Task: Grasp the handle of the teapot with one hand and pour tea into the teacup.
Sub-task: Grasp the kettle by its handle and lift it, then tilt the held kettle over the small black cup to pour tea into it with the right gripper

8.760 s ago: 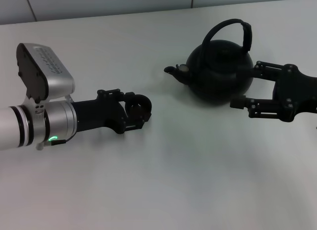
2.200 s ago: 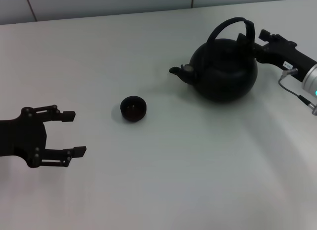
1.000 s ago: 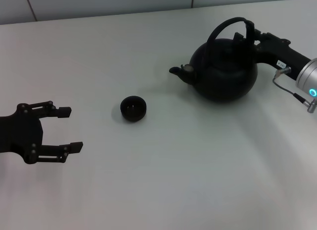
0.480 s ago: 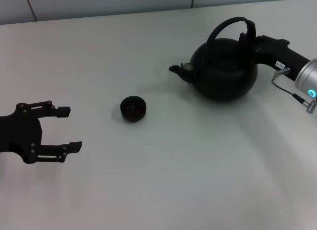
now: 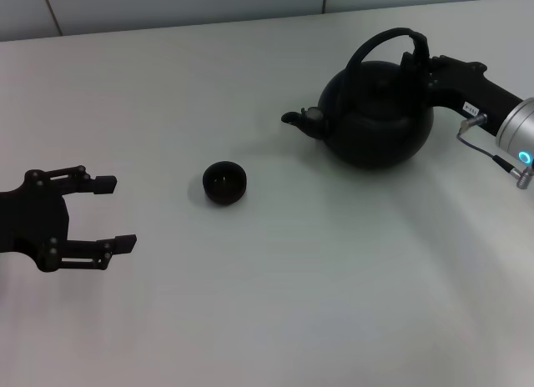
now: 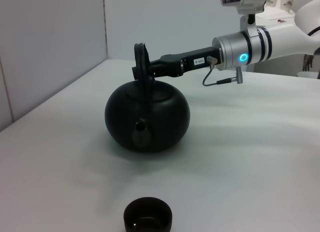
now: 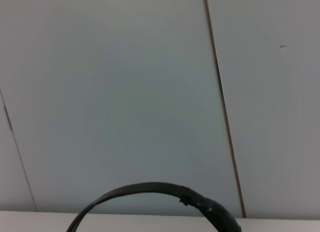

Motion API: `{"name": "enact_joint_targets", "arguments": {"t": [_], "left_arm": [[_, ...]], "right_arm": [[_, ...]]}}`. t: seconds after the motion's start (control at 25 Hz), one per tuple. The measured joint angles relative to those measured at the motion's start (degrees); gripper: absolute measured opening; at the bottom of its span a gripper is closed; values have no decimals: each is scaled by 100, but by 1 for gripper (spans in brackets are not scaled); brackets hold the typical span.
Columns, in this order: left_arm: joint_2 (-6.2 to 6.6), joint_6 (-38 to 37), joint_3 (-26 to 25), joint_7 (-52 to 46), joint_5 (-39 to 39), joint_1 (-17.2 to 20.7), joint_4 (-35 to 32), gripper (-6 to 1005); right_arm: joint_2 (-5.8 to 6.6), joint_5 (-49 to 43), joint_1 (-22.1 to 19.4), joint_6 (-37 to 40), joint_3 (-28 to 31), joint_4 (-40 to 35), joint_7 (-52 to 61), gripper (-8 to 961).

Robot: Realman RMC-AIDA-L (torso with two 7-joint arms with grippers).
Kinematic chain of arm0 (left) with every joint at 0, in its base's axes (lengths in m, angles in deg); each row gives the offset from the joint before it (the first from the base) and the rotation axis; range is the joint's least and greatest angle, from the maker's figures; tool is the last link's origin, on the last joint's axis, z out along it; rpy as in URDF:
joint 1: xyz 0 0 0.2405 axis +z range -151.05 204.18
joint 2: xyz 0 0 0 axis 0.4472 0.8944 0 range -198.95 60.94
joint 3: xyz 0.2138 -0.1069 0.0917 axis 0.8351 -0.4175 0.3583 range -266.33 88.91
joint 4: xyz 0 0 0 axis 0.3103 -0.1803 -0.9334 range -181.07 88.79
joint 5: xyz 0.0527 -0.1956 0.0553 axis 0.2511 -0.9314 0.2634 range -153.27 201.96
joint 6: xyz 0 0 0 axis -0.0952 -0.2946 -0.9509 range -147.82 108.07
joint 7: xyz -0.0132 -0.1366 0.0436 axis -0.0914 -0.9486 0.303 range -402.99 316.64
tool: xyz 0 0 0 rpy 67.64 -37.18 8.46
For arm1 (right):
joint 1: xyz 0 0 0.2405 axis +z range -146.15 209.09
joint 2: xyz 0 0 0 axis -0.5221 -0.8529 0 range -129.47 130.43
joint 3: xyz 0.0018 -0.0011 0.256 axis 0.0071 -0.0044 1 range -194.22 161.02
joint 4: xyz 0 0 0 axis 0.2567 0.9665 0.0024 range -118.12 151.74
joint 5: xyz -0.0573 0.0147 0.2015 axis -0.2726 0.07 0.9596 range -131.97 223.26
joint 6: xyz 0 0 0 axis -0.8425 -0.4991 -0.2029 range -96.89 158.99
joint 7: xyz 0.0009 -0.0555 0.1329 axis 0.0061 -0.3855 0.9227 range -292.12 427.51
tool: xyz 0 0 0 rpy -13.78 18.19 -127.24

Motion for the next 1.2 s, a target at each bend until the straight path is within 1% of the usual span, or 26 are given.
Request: {"name": "enact_joint_targets", "arguments": {"t": [0.2,0.36,0.52,0.56,0.6,0.72,0.76,0.8,0.96,1.2], "left_arm": [[-1,1,-13,-7,0,0,-7,861],[-10,1,-72,-11,0,0,-21,861],[-10,1,-76,-11,0,0,-22,861],[-9,1,-77,-12,-1,1,-25,861],[-9,1,-77,-12,-1,1,-25,861],[-2,1,-78,-13,0,10,-32,861],[3,1,-77,-11,-1,23,-37,861],[4,1,-77,-10,0,35,-50,861],[5,1,-77,-10,-1,66,-101,861],[8,-3,-77,-10,0,82,-106,861]], "right_arm": [[7,12,-31,128,-22,-43,-6,125],[31,-10,-81,505,-43,-138,-4,124],[45,-122,-89,672,-100,-307,207,124],[53,-245,-91,687,-235,-513,490,124],[53,-245,-91,687,-235,-513,490,124],[56,-369,-101,689,-574,-828,910,124],[72,-441,-102,672,-912,-1065,1203,124],[72,-441,-102,672,-912,-1065,1203,124],[89,-862,20,567,-1354,-1580,1853,125],[69,-1197,219,379,-1584,-1887,2191,125]]}}
